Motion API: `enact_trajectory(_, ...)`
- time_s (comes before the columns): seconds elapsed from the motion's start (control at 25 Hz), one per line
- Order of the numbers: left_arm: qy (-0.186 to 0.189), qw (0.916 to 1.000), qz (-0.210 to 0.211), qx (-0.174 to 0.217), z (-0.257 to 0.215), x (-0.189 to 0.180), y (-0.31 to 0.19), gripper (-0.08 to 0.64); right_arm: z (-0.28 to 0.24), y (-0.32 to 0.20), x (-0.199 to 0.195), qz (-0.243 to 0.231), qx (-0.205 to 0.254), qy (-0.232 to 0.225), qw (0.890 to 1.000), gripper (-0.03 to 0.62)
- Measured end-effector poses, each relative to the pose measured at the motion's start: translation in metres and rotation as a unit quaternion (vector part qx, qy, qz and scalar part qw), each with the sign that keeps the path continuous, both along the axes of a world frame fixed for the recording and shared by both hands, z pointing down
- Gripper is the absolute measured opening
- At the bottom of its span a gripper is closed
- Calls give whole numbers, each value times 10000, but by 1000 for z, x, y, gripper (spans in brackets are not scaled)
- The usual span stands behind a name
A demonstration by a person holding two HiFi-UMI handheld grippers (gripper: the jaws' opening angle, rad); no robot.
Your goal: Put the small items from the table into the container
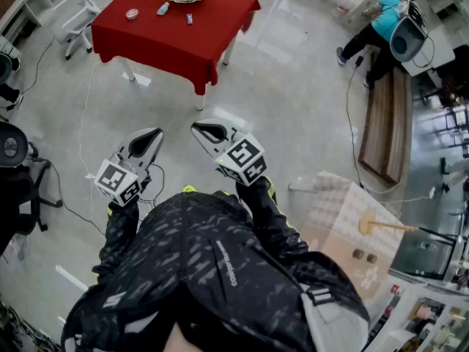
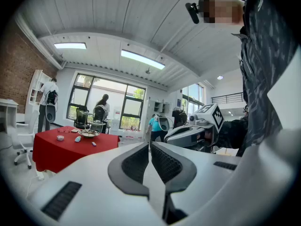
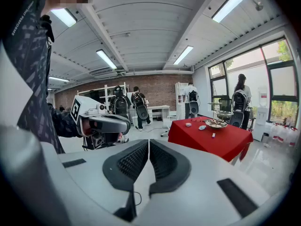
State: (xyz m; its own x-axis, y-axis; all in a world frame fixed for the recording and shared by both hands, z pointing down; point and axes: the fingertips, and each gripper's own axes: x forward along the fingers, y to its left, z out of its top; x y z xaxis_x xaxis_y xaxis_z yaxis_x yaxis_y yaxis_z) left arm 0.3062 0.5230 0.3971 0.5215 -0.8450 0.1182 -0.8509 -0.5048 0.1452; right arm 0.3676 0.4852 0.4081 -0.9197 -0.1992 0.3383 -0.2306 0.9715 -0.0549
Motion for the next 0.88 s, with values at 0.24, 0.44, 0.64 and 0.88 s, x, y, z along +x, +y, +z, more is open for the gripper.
enact_trajectory(0.24, 31, 10000, -34, 29, 0, -4, 3, 25, 13, 4, -2, -69, -168, 27, 9998, 23)
enact_trajectory(0.44, 107, 9999, -22, 48, -1, -10, 6, 25, 13, 8, -6, -135, -318, 19, 9994, 21)
enact_trajectory(0.64, 129, 9999, 6, 60, 0, -13, 7, 25, 19, 10, -8, -119, -240, 164, 9995, 21)
enact_trajectory(0.88, 171, 9999, 14, -2, 9, -11, 15, 25, 30, 11, -6, 125, -105, 356, 9992, 23)
